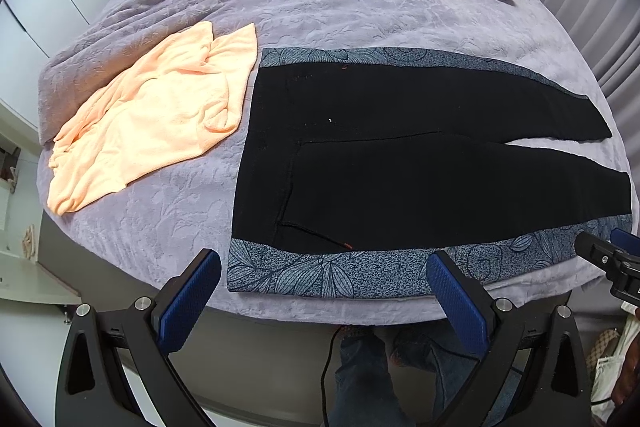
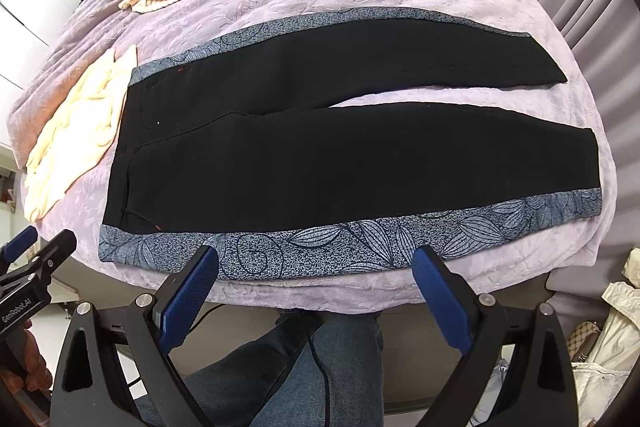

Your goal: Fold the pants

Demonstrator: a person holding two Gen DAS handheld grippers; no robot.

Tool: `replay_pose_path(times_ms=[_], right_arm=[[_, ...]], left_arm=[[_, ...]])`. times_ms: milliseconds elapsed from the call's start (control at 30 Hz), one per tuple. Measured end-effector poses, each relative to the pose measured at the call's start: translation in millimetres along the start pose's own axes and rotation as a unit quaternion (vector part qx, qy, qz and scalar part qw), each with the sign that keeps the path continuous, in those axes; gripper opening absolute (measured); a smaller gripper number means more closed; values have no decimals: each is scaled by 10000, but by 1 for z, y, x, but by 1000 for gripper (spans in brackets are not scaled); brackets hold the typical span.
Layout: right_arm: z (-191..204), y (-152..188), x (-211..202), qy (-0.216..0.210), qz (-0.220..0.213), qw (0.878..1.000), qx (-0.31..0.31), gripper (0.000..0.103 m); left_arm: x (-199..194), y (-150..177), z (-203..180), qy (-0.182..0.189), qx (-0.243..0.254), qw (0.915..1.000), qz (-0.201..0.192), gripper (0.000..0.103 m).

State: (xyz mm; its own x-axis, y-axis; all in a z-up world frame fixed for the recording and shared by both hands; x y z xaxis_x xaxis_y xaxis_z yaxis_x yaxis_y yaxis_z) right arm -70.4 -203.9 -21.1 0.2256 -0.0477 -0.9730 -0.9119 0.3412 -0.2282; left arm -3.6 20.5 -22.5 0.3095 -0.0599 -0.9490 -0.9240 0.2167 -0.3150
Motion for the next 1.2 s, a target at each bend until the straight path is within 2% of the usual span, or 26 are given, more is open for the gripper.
replay_pose_path(times_ms=[433, 600, 733, 867, 1033, 1200], right_arm=[[9, 6, 6, 153, 70, 9999, -38, 99], [11, 11, 8, 282, 131, 9995, -61, 99], [11, 11, 11, 326, 188, 9993, -71, 99], [11, 6, 16, 213, 219, 9995, -117, 99], [7, -2, 30, -150, 344, 9993, -73, 99], [4, -10, 50, -76, 499, 9985, -223, 99]], left_arm=[[6, 6, 8, 36, -2, 9999, 110, 103], [8, 8, 3, 111, 109, 9998, 92, 103], [16, 9, -2, 214, 169, 9994, 219, 103], [30, 8, -2, 177, 29, 9992, 368, 103], [51, 7, -5, 230, -200, 9977, 611, 103], [69, 7, -19, 119, -238, 9971, 716, 103]])
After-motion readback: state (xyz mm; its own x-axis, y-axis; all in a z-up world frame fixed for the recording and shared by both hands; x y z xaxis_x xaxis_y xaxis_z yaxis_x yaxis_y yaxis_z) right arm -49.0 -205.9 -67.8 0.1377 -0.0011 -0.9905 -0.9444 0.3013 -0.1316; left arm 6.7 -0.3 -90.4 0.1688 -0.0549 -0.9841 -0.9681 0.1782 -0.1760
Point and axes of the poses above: each gripper's, at about its wrist camera, not at the fingertips, and x roughly the way its jaws point, z to its left, y to its underside, the point moved 2 cm from there along x, roughly the way its jaws point, and after that the axes turned 4 degrees about -x, right-handed, at the moved point
